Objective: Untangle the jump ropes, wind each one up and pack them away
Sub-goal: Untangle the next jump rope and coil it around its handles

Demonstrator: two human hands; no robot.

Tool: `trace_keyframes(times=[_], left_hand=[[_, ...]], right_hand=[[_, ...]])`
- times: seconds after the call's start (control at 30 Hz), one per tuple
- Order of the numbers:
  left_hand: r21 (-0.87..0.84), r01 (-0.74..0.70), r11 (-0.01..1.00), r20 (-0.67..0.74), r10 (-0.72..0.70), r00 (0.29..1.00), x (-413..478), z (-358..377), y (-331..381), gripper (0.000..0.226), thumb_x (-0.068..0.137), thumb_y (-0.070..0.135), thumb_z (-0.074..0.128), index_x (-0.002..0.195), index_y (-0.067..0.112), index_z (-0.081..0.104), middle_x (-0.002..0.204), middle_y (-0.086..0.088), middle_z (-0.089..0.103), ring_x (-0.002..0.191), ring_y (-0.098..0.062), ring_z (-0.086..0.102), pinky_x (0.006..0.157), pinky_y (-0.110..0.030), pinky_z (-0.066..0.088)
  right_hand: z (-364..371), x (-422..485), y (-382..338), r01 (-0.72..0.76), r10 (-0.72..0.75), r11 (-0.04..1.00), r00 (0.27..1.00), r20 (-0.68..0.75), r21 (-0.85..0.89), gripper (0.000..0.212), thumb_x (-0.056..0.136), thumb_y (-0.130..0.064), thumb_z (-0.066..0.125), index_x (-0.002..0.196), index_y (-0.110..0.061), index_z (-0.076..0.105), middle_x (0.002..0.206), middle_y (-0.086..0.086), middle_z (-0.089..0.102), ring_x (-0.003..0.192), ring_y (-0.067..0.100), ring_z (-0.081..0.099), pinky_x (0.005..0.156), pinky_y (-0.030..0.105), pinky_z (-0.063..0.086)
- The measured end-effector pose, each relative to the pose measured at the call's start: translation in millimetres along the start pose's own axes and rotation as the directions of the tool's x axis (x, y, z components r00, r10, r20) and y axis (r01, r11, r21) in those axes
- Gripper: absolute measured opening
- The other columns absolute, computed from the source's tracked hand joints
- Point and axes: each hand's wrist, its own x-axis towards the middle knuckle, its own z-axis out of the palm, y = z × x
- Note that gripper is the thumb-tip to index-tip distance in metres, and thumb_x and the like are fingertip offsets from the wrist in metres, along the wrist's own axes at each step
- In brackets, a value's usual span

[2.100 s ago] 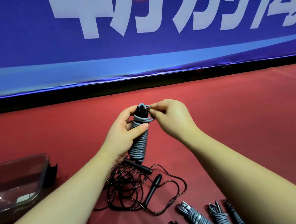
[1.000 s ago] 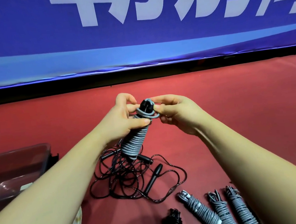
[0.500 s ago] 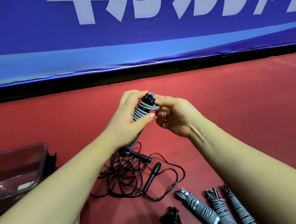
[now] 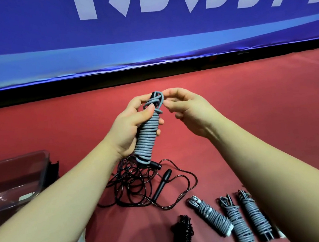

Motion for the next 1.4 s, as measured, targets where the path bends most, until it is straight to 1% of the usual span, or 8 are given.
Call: trace_keyframes(times=[0.37, 0.53, 0.7, 0.83, 1.03, 1.13, 1.27, 1.4], left_hand=[[-0.26, 0.072, 0.963, -0.087, -0.098, 0.991, 6.0, 9.8, -15.4, 0.024, 0.078, 0.013, 0.055, 0.1, 0.003, 0.058, 0.073, -0.011, 0.058, 0.061, -0.018, 0.057, 0.046, -0.027, 0.05], [-0.208, 0.216, 0.954, -0.164, -0.252, 0.954, 10.8, 12.4, -24.9, 0.018, 0.092, 0.014, 0.052, 0.106, 0.003, 0.055, 0.074, -0.013, 0.058, 0.061, -0.02, 0.057, 0.052, -0.03, 0.054], [-0.206, 0.285, 0.936, -0.281, -0.335, 0.899, 13.5, 13.3, -52.4, 0.007, 0.094, 0.01, 0.051, 0.096, 0.007, 0.057, 0.081, -0.013, 0.055, 0.065, -0.02, 0.055, 0.062, -0.034, 0.057], [-0.277, 0.314, 0.908, -0.403, -0.406, 0.82, 21.7, 4.9, -86.6, 0.014, 0.098, 0.007, 0.042, 0.09, 0.007, 0.054, 0.078, -0.011, 0.051, 0.065, -0.02, 0.051, 0.066, -0.034, 0.046], [-0.341, 0.442, 0.83, -0.363, -0.55, 0.752, 14.6, 7.5, -132.6, 0.016, 0.1, 0.009, 0.037, 0.095, 0.004, 0.051, 0.083, -0.013, 0.052, 0.072, -0.025, 0.053, 0.063, -0.04, 0.049], [-0.232, 0.519, 0.822, -0.341, -0.569, 0.749, 5.1, 9.0, -150.0, 0.023, 0.1, 0.007, 0.036, 0.083, 0.008, 0.052, 0.08, -0.012, 0.053, 0.071, -0.023, 0.053, 0.068, -0.037, 0.047], [0.09, 0.802, 0.59, -0.396, -0.718, 0.572, -22.7, -16.5, -179.7, 0.022, 0.099, 0.009, 0.039, 0.082, 0.012, 0.052, 0.074, -0.006, 0.057, 0.055, -0.014, 0.057, 0.044, -0.019, 0.048], [0.45, 0.854, 0.262, -0.41, -0.789, 0.458, -50.2, -61.0, -212.1, 0.015, 0.1, 0.019, 0.04, 0.101, 0.018, 0.055, 0.078, -0.001, 0.055, 0.058, -0.012, 0.052, 0.041, -0.015, 0.044]], right_hand=[[-6.0, -1.7, 18.4, 0.158, -0.259, 0.768, 0.963, -0.076, -0.62, 0.015, 0.086, -0.007, 0.059, 0.083, -0.021, 0.055, 0.075, -0.018, 0.054, 0.072, -0.003, 0.047, 0.065, 0.011, 0.035], [-13.6, -5.9, 33.7, 0.021, -0.113, 0.877, 0.98, -0.164, -0.48, 0.021, 0.084, -0.006, 0.064, 0.076, -0.023, 0.055, 0.077, -0.009, 0.058, 0.076, 0.008, 0.053, 0.077, 0.023, 0.044], [-25.3, -16.9, 60.7, -0.276, 0.222, 0.906, 0.955, -0.194, -0.321, 0.016, 0.09, -0.003, 0.054, 0.088, -0.018, 0.052, 0.075, -0.004, 0.054, 0.06, 0.008, 0.05, 0.051, 0.014, 0.039], [-25.5, -42.9, 93.6, -0.614, 0.62, 0.785, 0.771, 0.145, -0.087, 0.011, 0.095, -0.007, 0.048, 0.095, -0.017, 0.049, 0.081, 0.003, 0.057, 0.07, 0.013, 0.056, 0.06, 0.021, 0.048], [-33.9, -48.0, 121.9, -0.656, 0.647, 0.751, 0.709, 0.281, -0.073, 0.007, 0.093, -0.014, 0.053, 0.088, -0.014, 0.058, 0.08, 0.001, 0.064, 0.077, 0.011, 0.058, 0.083, 0.023, 0.045], [-26.9, -53.8, 141.7, -0.673, 0.67, 0.734, 0.694, 0.262, -0.092, 0.009, 0.09, -0.005, 0.056, 0.083, -0.01, 0.056, 0.077, 0.006, 0.063, 0.066, 0.013, 0.06, 0.072, 0.023, 0.05], [12.6, -73.8, 192.9, -0.694, 0.772, 0.63, 0.606, 0.192, -0.349, 0.005, 0.088, -0.009, 0.061, 0.088, -0.014, 0.059, 0.072, 0.002, 0.058, 0.048, 0.006, 0.057, 0.045, 0.015, 0.047], [44.0, -92.1, 229.9, -0.516, 0.804, 0.483, 0.581, 0.126, -0.708, 0.026, 0.085, -0.015, 0.063, 0.107, -0.002, 0.065, 0.098, 0.013, 0.065, 0.084, 0.027, 0.066, 0.062, 0.03, 0.055]])
